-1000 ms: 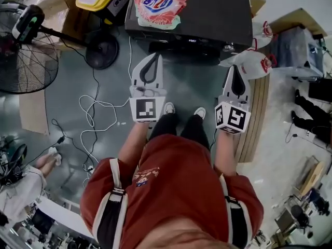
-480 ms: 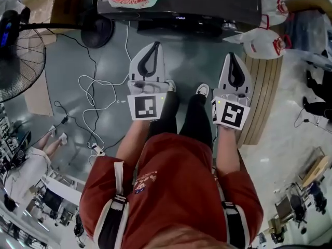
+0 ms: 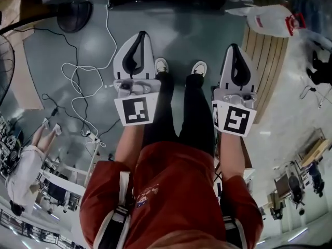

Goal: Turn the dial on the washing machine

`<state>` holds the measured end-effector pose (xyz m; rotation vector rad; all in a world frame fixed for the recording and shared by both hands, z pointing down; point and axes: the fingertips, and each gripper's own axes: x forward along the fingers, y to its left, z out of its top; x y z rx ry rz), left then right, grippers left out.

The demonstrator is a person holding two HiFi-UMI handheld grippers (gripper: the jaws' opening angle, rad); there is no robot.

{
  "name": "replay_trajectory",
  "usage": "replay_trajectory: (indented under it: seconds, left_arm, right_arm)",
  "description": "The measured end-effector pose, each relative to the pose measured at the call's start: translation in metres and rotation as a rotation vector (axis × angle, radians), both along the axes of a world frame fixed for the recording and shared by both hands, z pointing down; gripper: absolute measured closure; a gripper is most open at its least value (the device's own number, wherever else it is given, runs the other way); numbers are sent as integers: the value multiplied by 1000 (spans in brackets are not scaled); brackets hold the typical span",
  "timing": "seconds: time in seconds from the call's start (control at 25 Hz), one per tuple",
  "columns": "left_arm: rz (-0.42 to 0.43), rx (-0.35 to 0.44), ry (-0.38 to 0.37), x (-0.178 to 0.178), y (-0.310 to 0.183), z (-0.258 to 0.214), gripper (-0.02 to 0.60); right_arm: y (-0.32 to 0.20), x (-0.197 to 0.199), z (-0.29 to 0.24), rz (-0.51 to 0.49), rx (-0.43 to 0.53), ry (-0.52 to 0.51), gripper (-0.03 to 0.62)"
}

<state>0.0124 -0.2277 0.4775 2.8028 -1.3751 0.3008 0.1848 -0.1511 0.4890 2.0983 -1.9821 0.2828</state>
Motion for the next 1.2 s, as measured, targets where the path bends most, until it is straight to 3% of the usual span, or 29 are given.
replay_trajectory:
  seconds: [0.24, 0.48, 0.84, 1.2]
  left_arm:
    - [35, -1, 0, 7, 4, 82, 572]
    - [61, 15, -2, 14, -3, 129, 572]
    - [64, -22, -10, 30, -5, 150, 572]
    - [54, -55, -29, 36, -9, 152, 572]
  right_arm:
    - [0, 1, 88, 17, -26, -16, 586]
    - [-2, 5, 146, 27, -49, -26, 586]
    - [-5, 23, 158, 41, -56, -33, 586]
    - [-29, 35, 135, 55, -17, -55, 585]
